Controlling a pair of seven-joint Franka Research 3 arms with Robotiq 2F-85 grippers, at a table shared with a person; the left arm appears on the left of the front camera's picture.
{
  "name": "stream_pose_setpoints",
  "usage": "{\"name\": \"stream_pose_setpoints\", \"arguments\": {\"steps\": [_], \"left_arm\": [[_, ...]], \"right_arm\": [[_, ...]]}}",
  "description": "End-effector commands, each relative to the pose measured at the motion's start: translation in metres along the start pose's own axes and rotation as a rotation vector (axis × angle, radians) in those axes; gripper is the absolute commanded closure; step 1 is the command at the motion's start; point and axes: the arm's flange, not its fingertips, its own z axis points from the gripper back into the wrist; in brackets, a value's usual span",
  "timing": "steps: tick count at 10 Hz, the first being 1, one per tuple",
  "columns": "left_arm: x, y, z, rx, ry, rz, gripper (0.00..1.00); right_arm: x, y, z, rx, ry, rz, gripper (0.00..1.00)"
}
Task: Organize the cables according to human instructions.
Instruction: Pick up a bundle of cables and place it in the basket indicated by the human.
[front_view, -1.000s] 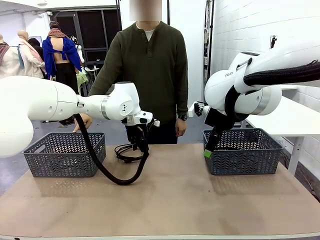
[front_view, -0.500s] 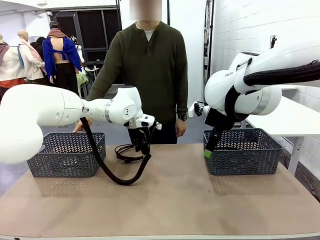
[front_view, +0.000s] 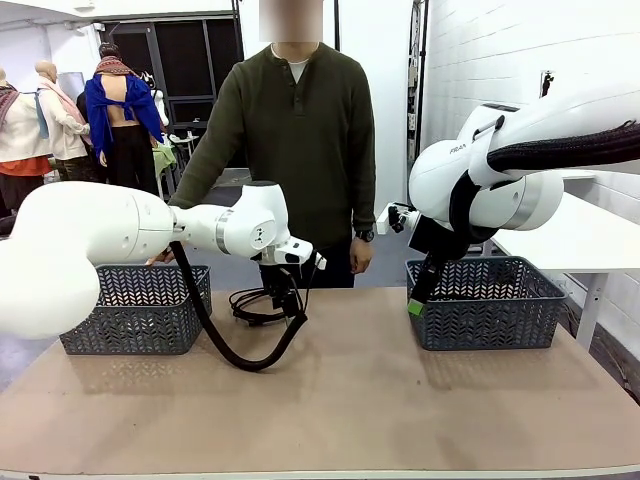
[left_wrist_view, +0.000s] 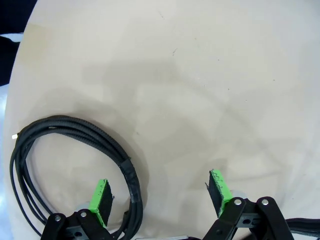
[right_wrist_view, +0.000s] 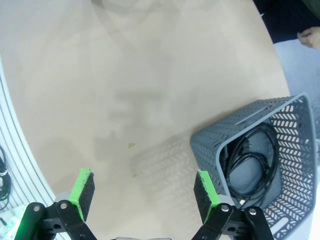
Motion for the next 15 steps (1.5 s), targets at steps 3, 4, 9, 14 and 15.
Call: {"name": "stream_pose_setpoints", "arguments": {"steps": [3,4,9,14,15], "left_arm": [[0.017,0.017,-0.003,0.03,-0.015,-0.028,0.0],[0.018,0.017,-0.005,0.031,-0.018,-0.039,0.0],[0.023,0.02,-0.01,0.016,0.002,-0.049,0.23],[0.024,0.021,-0.011,0.022,0.018,-0.034,1.0],[0.023,0.02,-0.011,0.024,0.022,-0.031,1.0]], "right_arm": [[0.001,-0.001,0.0,-0.003,0.008,0.0,0.0],[0.001,-0.001,0.0,-0.003,0.008,0.0,0.0],[0.001,-0.001,0.0,-0.003,0.008,0.0,0.0],[0.001,-0.001,0.0,-0.003,0.008,0.0,0.0],[0.001,-0.001,0.0,-0.003,0.008,0.0,0.0]]}}
